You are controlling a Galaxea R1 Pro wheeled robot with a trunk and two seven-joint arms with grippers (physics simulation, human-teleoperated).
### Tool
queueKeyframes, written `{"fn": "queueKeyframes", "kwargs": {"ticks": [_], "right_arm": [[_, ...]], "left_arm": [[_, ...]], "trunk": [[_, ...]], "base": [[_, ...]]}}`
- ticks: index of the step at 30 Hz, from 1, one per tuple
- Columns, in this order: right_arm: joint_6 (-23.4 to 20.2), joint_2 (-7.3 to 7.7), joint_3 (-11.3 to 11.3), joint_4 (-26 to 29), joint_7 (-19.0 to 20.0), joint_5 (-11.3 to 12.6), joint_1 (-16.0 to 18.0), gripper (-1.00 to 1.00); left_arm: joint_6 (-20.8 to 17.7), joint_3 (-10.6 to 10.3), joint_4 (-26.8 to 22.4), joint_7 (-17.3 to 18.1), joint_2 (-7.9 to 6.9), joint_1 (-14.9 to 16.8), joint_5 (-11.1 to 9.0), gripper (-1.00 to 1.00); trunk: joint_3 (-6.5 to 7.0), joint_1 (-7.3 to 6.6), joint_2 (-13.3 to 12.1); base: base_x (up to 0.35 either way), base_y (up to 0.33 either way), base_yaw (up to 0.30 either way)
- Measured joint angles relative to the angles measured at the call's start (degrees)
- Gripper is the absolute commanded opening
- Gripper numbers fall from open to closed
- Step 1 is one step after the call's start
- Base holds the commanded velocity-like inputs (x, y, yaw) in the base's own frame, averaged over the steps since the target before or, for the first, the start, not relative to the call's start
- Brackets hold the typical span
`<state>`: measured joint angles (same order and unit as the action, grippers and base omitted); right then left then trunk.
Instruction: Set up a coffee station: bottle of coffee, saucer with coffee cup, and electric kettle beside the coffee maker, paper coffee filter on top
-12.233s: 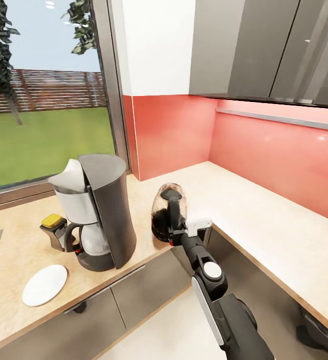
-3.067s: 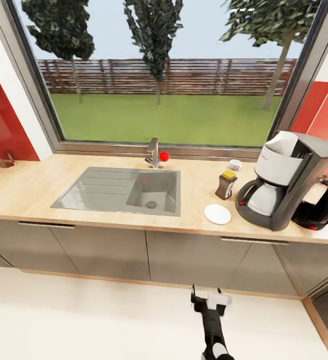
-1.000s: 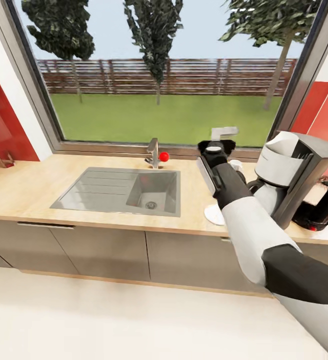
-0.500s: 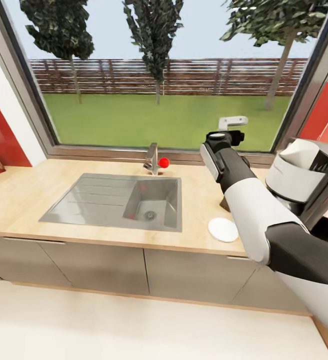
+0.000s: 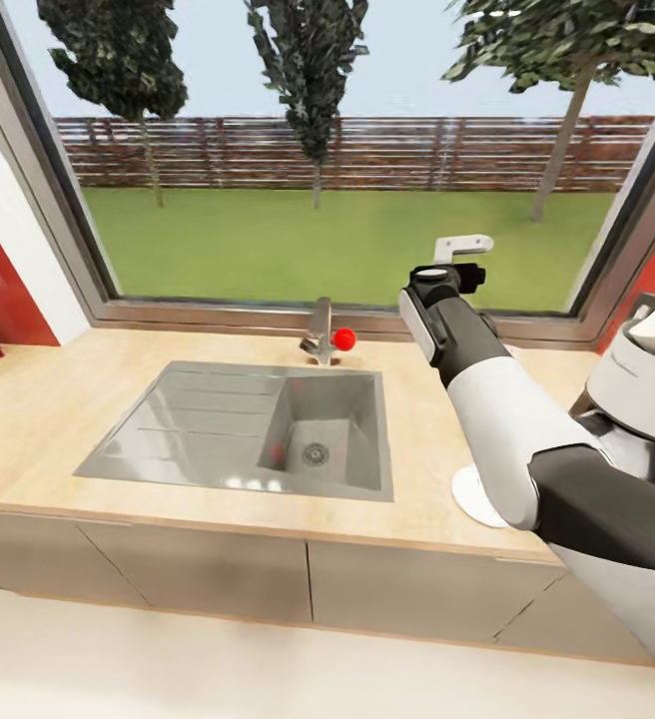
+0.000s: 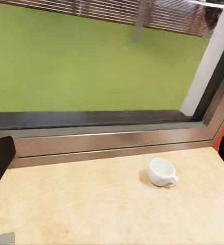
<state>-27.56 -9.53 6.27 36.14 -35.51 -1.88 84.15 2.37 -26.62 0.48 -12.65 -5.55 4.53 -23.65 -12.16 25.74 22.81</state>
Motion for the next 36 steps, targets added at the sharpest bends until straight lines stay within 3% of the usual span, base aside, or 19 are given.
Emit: {"fn": "queueKeyframes", "kwargs": {"ticks": [8,14,23,27,31,34,36], "right_arm": [[0.0,-0.04,0.0,0.0,0.0,0.0,-0.1,1.00],[0.0,-0.11,0.0,-0.2,0.0,0.1,-0.1,1.00],[0.0,0.20,-0.1,-0.3,0.0,-0.1,-0.5,1.00],[0.0,4.23,-0.3,-0.2,0.8,-0.1,-0.9,1.00],[0.0,6.43,-0.4,-0.2,3.5,0.0,-1.0,1.00],[0.0,8.20,-1.3,-0.2,7.8,0.0,-1.0,1.00],[-0.2,9.76,-3.4,-0.2,13.2,-0.1,-1.0,1.00]], "left_arm": [[-0.3,0.0,0.0,0.0,0.00,0.0,0.0,1.00],[-0.3,-0.1,0.0,-0.1,0.00,0.0,0.0,1.00],[-0.3,-0.1,0.1,-0.1,0.00,-0.1,0.0,1.00],[-0.3,-0.1,0.1,-0.2,0.00,-0.3,0.0,1.00],[-0.3,-0.1,0.0,0.0,0.00,-0.3,0.0,1.00],[-0.3,-0.1,0.0,0.0,0.04,-0.3,0.0,1.00],[-0.3,-0.1,0.0,0.0,0.07,-0.4,0.0,1.00]], "trunk": [[0.00,0.00,0.0],[0.00,0.01,0.0],[0.00,0.02,0.0],[0.00,0.02,0.0],[0.00,0.02,0.0],[0.00,0.02,0.0],[0.00,0.02,0.0]], "base": [[0.106,0.320,-0.009],[0.082,0.272,-0.205],[0.013,0.061,-0.205],[0.000,0.002,-0.013],[0.000,0.000,-0.002],[0.000,0.000,0.000],[0.000,0.000,0.000]]}}
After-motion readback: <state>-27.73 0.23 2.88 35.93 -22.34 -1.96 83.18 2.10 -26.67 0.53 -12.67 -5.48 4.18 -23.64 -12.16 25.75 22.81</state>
